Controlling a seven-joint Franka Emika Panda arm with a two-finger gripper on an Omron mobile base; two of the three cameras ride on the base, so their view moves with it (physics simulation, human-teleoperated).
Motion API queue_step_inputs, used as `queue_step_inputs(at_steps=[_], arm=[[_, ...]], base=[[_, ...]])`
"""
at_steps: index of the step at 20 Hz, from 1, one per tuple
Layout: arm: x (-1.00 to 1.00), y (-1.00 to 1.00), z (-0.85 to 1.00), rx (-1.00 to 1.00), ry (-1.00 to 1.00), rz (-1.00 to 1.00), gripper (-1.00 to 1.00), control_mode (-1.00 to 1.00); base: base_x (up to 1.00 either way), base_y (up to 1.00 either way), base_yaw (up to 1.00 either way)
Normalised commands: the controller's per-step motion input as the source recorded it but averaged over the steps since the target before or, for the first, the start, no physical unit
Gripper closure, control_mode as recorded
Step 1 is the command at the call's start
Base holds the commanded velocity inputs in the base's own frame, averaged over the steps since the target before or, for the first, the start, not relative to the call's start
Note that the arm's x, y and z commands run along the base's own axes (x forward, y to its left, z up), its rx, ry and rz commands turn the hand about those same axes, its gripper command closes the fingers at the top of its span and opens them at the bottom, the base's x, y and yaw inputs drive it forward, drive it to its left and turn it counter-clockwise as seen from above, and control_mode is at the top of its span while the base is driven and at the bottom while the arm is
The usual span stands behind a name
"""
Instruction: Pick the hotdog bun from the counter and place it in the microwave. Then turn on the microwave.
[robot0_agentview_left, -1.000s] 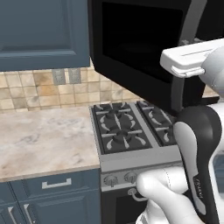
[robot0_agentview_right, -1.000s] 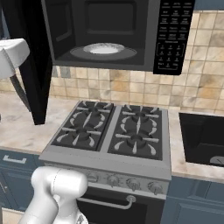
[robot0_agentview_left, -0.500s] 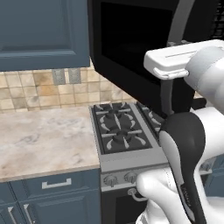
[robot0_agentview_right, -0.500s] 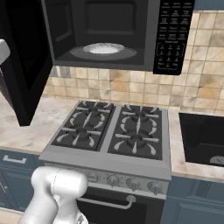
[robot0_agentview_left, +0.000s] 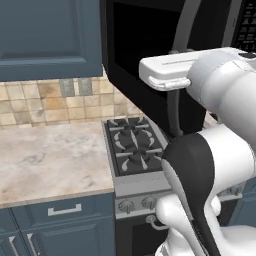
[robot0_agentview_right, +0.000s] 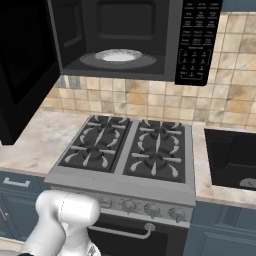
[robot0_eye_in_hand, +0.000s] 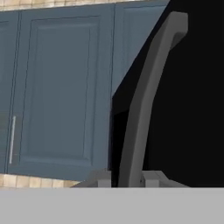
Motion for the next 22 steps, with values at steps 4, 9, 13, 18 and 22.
queue_step_inputs(at_steps=[4,9,13,18,22], arm=[[0.00,0.41,0.00,0.00,0.11,0.03,1.00,-1.00],[0.00,0.32,0.00,0.00,0.06,0.02,1.00,-1.00],[0.00,0.21,0.00,0.00,0.00,0.00,1.00,-1.00],[0.00,0.12,0.00,0.00,0.00,0.01,1.00,-1.00],[0.00,0.02,0.00,0.00,-0.01,0.01,-1.00,-1.00]], base=[[0.00,0.00,0.00],[0.00,0.00,0.00],[0.00,0.00,0.00],[0.00,0.00,0.00],[0.00,0.00,0.00]])
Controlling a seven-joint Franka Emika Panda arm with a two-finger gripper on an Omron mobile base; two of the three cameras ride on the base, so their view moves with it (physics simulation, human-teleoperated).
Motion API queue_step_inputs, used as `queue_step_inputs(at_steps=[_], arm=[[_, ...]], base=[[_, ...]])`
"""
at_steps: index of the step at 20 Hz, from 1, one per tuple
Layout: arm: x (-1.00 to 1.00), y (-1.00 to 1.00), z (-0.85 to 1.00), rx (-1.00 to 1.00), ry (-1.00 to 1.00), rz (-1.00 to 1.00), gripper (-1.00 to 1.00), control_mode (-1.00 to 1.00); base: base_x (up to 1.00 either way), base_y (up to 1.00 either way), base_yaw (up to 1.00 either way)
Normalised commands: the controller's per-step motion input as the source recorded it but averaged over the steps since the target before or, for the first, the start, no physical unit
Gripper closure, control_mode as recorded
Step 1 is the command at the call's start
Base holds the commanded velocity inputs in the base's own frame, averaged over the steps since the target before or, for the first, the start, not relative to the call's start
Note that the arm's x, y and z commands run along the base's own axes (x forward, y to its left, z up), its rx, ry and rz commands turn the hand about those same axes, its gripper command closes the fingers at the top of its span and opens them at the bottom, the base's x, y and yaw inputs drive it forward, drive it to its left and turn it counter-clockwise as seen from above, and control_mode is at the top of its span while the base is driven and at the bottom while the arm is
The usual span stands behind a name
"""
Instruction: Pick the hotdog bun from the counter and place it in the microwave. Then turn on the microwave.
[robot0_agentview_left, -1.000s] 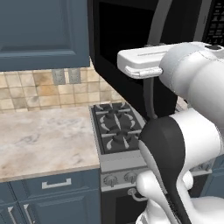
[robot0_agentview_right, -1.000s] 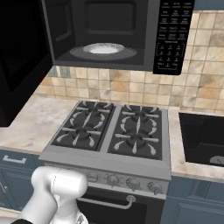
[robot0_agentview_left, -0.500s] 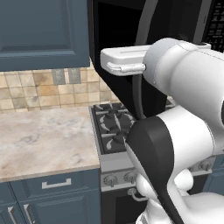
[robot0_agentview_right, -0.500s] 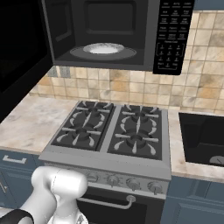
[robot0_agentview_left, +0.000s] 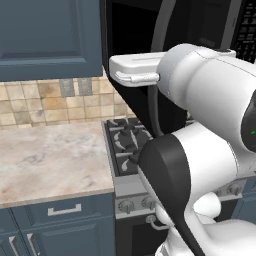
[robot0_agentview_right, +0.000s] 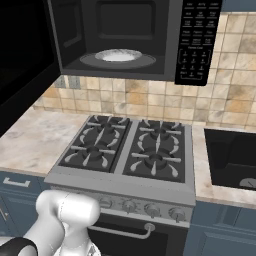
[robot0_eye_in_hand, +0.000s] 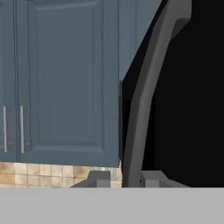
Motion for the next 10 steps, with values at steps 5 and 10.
queue_step_inputs(at_steps=[5,10], arm=[[0.00,0.00,0.00,0.00,0.00,0.00,-1.00,-1.00],[-0.02,0.00,0.00,0.00,0.00,0.00,-1.00,-1.00]], base=[[0.00,0.00,0.00],[0.00,0.00,0.00]])
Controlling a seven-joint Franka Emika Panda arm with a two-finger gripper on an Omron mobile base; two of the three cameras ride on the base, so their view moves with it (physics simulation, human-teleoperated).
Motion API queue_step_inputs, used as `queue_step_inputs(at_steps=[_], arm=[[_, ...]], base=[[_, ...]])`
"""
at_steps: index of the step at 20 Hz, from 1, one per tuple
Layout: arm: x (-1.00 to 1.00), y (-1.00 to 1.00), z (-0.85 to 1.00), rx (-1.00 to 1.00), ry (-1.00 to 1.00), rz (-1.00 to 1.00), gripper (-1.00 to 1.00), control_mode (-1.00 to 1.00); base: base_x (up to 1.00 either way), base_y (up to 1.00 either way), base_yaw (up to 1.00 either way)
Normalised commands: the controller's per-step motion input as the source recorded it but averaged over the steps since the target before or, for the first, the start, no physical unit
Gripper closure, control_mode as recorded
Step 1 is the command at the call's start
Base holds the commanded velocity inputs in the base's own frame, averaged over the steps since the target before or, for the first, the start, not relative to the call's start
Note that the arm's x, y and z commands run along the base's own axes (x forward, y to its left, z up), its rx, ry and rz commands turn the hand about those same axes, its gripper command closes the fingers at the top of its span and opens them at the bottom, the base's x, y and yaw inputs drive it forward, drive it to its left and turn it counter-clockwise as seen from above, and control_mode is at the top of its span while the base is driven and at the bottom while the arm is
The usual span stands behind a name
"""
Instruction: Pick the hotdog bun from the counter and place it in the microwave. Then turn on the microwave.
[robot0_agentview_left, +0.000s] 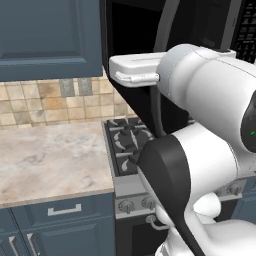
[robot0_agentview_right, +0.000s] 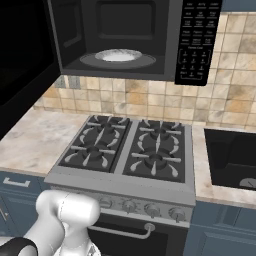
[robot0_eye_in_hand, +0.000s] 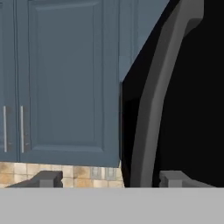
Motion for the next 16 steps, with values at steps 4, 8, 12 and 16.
queue_step_inputs(at_steps=[4,8,12,16], arm=[[-0.29,0.00,0.00,0.00,0.00,0.00,-1.00,-1.00],[-0.56,0.00,0.00,0.00,0.00,0.00,-1.00,-1.00],[-0.68,-0.03,0.00,0.00,0.00,0.00,-1.00,-1.00],[-0.76,-0.33,0.00,0.00,0.00,-0.07,-1.00,-1.00]], base=[[0.00,0.00,0.00],[0.00,0.00,0.00],[0.00,0.00,0.00],[0.00,0.00,0.00]])
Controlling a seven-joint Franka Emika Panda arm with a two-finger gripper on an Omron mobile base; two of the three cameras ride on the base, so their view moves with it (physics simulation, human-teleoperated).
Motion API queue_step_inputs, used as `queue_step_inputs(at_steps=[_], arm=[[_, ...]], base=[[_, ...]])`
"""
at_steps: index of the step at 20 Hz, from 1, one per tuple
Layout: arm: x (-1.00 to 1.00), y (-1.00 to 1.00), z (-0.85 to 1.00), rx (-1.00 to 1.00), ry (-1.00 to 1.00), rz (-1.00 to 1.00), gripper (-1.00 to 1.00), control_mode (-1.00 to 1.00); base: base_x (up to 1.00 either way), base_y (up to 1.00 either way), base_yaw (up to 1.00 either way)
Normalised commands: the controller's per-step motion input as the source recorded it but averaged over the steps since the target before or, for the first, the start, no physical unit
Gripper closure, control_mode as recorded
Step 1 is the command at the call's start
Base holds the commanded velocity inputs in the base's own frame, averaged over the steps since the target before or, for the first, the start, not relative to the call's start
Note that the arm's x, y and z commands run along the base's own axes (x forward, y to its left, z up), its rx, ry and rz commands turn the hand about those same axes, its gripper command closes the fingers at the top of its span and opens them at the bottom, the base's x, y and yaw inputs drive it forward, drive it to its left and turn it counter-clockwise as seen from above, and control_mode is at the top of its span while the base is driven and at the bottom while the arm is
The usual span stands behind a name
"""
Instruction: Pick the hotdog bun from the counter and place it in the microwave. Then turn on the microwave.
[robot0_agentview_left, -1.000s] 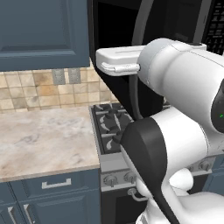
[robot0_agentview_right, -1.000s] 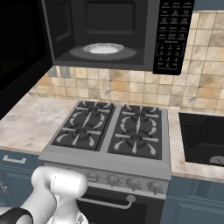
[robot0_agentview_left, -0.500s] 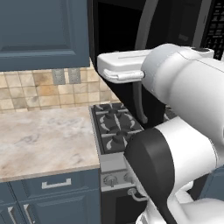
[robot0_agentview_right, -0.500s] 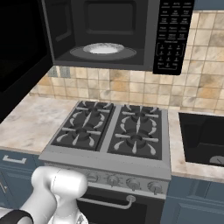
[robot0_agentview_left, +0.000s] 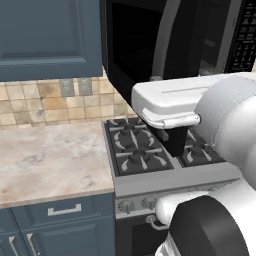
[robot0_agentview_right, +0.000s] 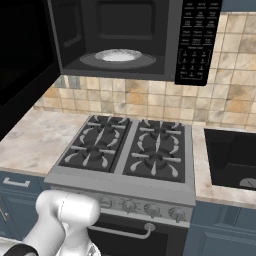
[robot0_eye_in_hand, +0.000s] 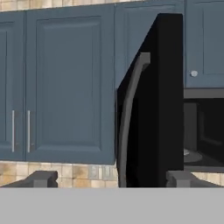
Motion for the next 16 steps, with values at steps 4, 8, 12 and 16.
queue_step_inputs(at_steps=[4,8,12,16], arm=[[-0.55,-0.66,0.05,0.01,0.10,-0.11,-1.00,-1.00],[-0.07,-0.87,0.02,0.00,0.26,-0.06,-1.00,-1.00],[0.00,-0.96,0.00,0.02,0.34,-0.03,-1.00,-1.00],[0.00,-0.98,-0.01,0.05,0.34,-0.01,-1.00,-1.00]], base=[[0.00,0.00,0.00],[0.00,0.00,0.00],[0.00,0.00,0.00],[0.00,0.00,0.00]])
